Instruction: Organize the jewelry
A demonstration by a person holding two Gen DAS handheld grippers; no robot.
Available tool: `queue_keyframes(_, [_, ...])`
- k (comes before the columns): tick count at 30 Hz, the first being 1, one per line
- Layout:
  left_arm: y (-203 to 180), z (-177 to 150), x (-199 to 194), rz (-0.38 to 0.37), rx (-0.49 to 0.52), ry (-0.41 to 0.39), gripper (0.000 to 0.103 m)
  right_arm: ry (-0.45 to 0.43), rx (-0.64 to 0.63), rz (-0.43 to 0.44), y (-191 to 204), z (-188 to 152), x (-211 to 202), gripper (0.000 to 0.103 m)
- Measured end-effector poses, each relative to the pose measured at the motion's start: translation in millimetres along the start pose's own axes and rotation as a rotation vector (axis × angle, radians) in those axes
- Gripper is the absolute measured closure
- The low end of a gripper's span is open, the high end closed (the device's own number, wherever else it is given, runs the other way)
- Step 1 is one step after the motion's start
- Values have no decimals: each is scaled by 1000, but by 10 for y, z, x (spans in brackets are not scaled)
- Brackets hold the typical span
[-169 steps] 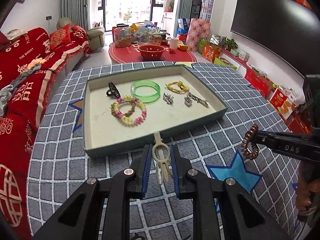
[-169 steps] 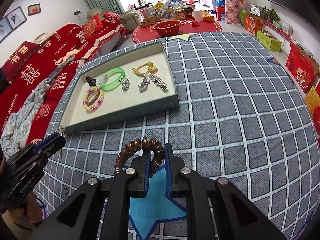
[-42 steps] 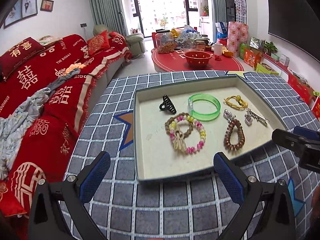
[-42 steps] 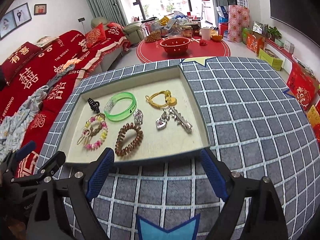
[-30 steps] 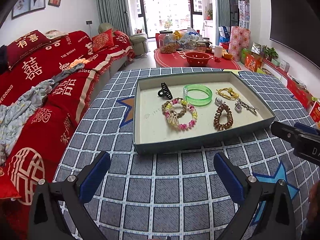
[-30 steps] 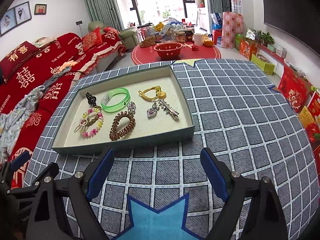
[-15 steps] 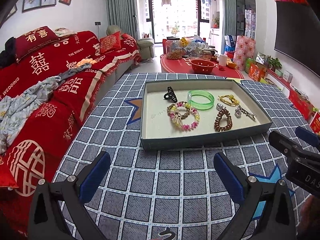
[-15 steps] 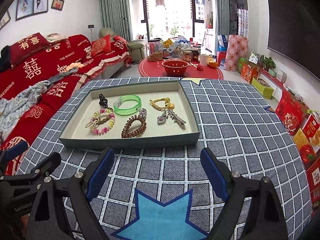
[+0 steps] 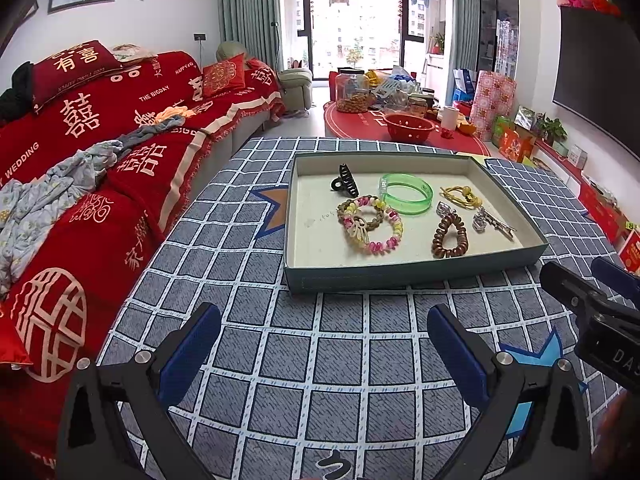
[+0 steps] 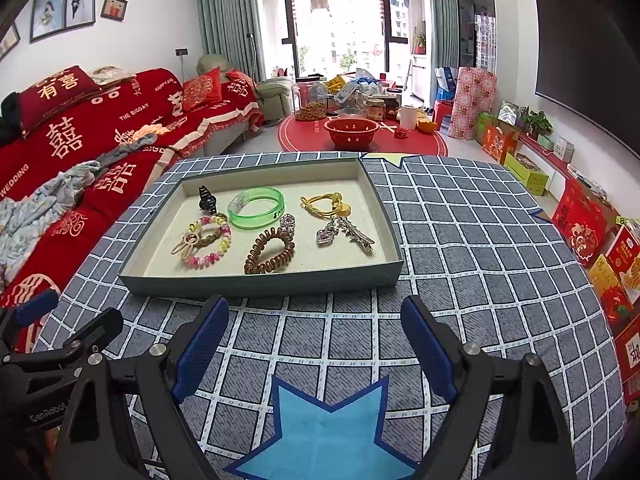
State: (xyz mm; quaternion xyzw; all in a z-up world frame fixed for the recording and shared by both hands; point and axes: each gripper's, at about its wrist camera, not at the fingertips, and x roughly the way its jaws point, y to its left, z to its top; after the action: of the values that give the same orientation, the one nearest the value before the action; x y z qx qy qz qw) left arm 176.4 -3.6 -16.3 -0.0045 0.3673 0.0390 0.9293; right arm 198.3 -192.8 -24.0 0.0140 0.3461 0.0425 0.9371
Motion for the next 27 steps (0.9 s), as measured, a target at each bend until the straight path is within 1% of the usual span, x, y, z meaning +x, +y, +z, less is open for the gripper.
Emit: queue_keyframes(27, [-10,-22,19,-1,0,7,0,5,4,5,14,-12,8,13])
